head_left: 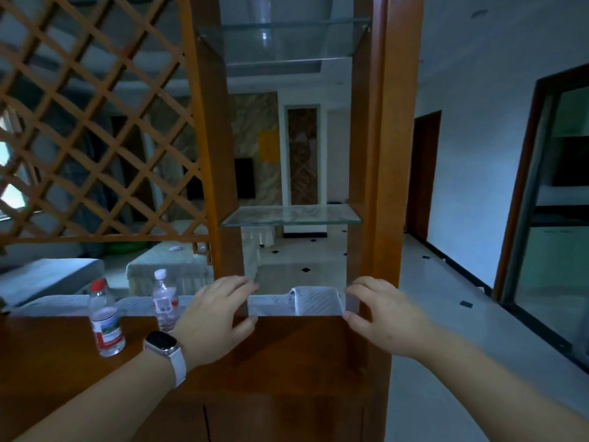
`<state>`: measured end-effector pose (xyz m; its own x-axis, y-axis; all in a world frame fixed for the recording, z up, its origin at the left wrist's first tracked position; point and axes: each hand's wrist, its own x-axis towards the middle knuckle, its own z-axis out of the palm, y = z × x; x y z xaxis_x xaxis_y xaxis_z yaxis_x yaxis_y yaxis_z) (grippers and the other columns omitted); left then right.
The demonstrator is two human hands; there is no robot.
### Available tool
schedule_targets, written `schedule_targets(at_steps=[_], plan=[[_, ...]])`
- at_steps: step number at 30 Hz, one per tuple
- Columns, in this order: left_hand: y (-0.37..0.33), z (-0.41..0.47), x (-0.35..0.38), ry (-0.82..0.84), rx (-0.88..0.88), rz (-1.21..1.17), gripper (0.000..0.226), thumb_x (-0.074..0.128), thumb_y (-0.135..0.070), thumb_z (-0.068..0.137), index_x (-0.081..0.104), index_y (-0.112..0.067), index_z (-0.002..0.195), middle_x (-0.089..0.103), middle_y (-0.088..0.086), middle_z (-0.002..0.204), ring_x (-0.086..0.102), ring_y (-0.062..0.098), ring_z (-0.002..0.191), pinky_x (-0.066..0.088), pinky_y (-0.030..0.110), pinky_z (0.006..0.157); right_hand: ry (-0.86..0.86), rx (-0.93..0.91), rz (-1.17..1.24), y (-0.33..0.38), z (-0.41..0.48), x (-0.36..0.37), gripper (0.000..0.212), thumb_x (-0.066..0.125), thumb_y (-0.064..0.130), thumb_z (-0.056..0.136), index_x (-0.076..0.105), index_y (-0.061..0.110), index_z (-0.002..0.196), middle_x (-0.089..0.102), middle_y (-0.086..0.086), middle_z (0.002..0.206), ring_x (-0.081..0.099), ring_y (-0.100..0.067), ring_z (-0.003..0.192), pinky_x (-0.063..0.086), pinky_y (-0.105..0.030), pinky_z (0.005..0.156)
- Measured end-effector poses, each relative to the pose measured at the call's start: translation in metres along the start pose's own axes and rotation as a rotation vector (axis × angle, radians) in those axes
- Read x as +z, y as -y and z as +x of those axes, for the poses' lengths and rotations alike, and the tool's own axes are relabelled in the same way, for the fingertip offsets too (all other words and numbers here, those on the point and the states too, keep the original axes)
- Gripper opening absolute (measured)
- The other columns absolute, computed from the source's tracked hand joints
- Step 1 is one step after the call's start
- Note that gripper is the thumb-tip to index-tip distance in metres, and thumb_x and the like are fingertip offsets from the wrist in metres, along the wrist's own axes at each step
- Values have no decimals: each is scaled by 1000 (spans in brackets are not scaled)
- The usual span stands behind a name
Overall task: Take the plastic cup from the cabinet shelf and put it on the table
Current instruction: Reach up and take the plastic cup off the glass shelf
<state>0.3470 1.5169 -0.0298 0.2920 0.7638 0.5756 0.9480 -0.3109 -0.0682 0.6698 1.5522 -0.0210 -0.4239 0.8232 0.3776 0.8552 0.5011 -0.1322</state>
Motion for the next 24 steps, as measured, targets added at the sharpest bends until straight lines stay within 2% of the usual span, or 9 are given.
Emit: schedule_targets(at_steps=[8, 12, 16, 20, 24], plan=[[40, 62, -34, -139, 48, 55, 50, 62, -46, 82, 58, -24, 127, 58, -1, 132, 50, 19, 124, 41, 40, 98, -103, -74, -25, 4, 74, -20, 65, 34, 69, 84, 44, 35, 138, 48, 14, 138, 41, -6, 125, 37, -26, 99], [60, 104, -61, -227, 102, 63, 50, 61, -44, 84, 57, -22, 128, 56, 1, 136, 48, 21, 127, 41, 40, 99, -168, -90, 20, 25, 114, -54, 64, 39, 67, 86, 44, 33, 140, 47, 13, 139, 40, -9, 129, 38, -30, 104], [83, 142, -90, -309, 155, 40, 52, 55, -46, 86, 55, -20, 131, 54, 2, 137, 46, 21, 128, 41, 41, 101, -270, -131, 63, 52, 154, -88, 62, 40, 68, 84, 46, 34, 137, 49, 15, 135, 43, -5, 124, 39, -27, 99], [104, 174, -122, -402, 214, 51, 51, 58, -42, 88, 53, -18, 133, 54, 5, 138, 46, 22, 128, 42, 43, 102, -393, -149, 39, 77, 193, -119, 64, 40, 69, 81, 44, 38, 137, 49, 15, 138, 39, 3, 117, 36, -22, 93], [118, 204, -154, -474, 278, 100, 51, 56, -44, 88, 53, -20, 133, 54, 4, 137, 46, 20, 127, 42, 41, 102, -497, -180, 22, 95, 224, -150, 62, 42, 67, 82, 47, 35, 135, 51, 12, 137, 40, 4, 113, 34, -21, 91]])
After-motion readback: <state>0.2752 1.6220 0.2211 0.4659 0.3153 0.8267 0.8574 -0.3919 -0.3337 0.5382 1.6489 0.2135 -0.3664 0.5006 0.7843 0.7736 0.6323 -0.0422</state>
